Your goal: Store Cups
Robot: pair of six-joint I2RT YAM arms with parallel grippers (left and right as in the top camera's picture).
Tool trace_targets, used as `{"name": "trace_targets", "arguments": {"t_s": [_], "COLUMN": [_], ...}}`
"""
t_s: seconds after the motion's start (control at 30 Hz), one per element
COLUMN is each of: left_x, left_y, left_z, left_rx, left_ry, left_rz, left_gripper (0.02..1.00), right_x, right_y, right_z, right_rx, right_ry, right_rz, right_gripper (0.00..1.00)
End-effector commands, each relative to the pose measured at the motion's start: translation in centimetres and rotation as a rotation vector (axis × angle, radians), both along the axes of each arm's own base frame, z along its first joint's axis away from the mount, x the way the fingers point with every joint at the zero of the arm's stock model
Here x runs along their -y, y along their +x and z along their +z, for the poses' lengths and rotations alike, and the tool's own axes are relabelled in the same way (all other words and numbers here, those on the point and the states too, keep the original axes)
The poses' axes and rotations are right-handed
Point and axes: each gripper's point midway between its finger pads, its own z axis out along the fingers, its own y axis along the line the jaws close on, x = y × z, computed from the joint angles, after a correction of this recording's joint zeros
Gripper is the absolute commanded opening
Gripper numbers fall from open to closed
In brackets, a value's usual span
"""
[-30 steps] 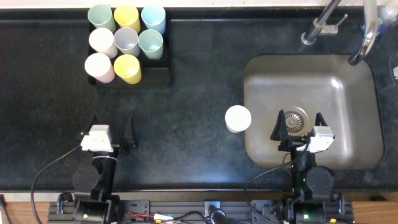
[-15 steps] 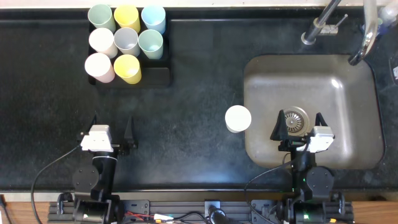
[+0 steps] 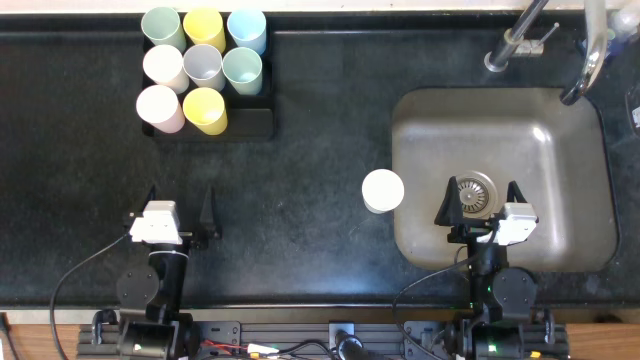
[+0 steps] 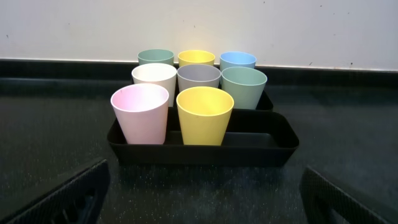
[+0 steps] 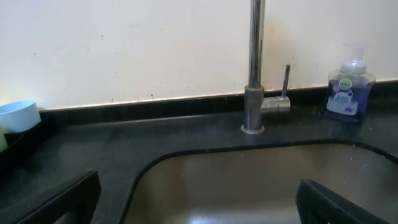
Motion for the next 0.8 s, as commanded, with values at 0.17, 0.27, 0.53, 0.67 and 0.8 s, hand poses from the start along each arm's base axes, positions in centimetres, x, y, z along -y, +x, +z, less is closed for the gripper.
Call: {"name": "trace_targets", "arguments": {"t_s": [0.17,0.27,0.53,0.67,0.8], "left_x": [0.1,0.1,0.1,0.1,0.1], "left_y": [0.0,0.0,0.0,0.0,0.0], "left_z": [0.1,0.1,0.1,0.1,0.1], "left_rx": [0.010,0.010,0.010,0.010,0.010], "left_ry": [0.018,0.018,0.018,0.017,0.017], "left_rz": [-0.008,-0.008,-0.008,-0.008,-0.008], "left_gripper": [0.998,0.998,0.998,0.998,0.998], "right_x": [0.0,-0.1,-0.2,-0.7,-3.4], "right_y": [0.0,0.0,-1.1,-0.1,1.0], "right_z": [-0.4,0.6,5.6,8.2,8.0], "right_rx": [-0.001,0.035,-0.137,-0.362,-0.682], "right_ry": [0.004,0.003,0.009,0.019,-0.094], "right_rz": [0.001,0.010,0.011,0.037,0.171], "right_gripper": [0.996,0.996,0.996,0.998,0.998]}}
